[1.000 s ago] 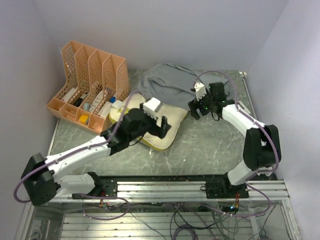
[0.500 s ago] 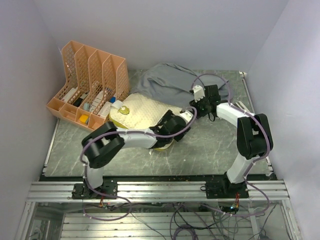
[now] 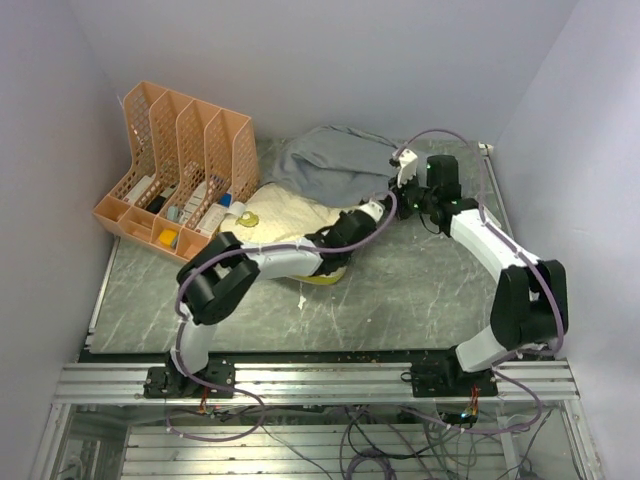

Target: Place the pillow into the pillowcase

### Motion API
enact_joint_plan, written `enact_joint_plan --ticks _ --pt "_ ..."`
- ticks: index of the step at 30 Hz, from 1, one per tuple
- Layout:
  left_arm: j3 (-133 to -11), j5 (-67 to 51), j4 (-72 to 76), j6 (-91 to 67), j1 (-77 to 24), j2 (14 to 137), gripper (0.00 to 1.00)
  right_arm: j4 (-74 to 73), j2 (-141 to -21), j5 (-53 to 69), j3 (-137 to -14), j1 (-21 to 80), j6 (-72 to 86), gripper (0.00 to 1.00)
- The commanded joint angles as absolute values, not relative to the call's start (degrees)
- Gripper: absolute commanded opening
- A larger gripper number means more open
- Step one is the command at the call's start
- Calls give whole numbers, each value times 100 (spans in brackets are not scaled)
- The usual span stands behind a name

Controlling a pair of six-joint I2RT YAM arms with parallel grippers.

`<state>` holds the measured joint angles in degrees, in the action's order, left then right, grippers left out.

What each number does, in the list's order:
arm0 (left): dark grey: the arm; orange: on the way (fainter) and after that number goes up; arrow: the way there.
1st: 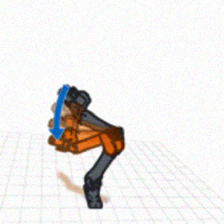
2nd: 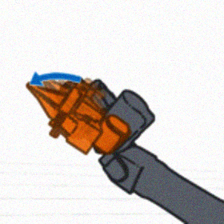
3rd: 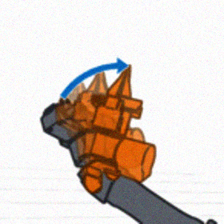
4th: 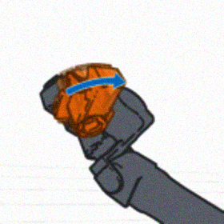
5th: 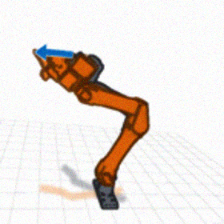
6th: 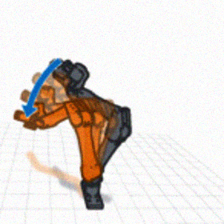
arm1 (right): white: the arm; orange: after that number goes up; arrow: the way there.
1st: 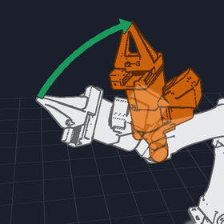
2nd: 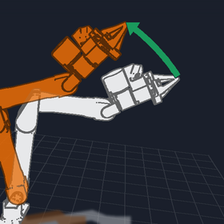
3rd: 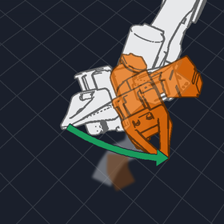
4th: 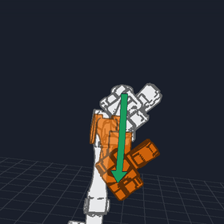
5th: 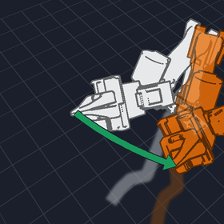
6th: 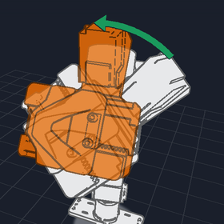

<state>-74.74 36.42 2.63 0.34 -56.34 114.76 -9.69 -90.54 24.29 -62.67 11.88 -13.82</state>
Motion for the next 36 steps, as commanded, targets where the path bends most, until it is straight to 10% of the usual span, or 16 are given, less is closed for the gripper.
enact_joint_plan --ticks 1,10,19,27,32,36 --pt "-7828 2228 1052 -183 -5109 10563 7 -946 -8387 4693 -6549 1194 -761 0" --pt "-9600 -908 2314 -1700 -3841 10340 7 -3273 -8697 5886 -9038 1879 -1347 0" --pt "-8389 -2195 4085 -2649 -3744 10801 8 -2830 -7761 6271 -7329 1705 -1238 0" --pt "-7215 -2546 4562 -3257 -3756 11360 60 -4347 -7868 5646 -6626 1637 -3210 0" --pt "-6557 -2291 2300 -2156 -3733 10109 68 -5635 -7558 5118 -5982 1643 -5457 0" --pt "-6331 -1707 226 -1401 -3735 9220 69 -5898 -7199 4813 -5553 1756 -6093 19"
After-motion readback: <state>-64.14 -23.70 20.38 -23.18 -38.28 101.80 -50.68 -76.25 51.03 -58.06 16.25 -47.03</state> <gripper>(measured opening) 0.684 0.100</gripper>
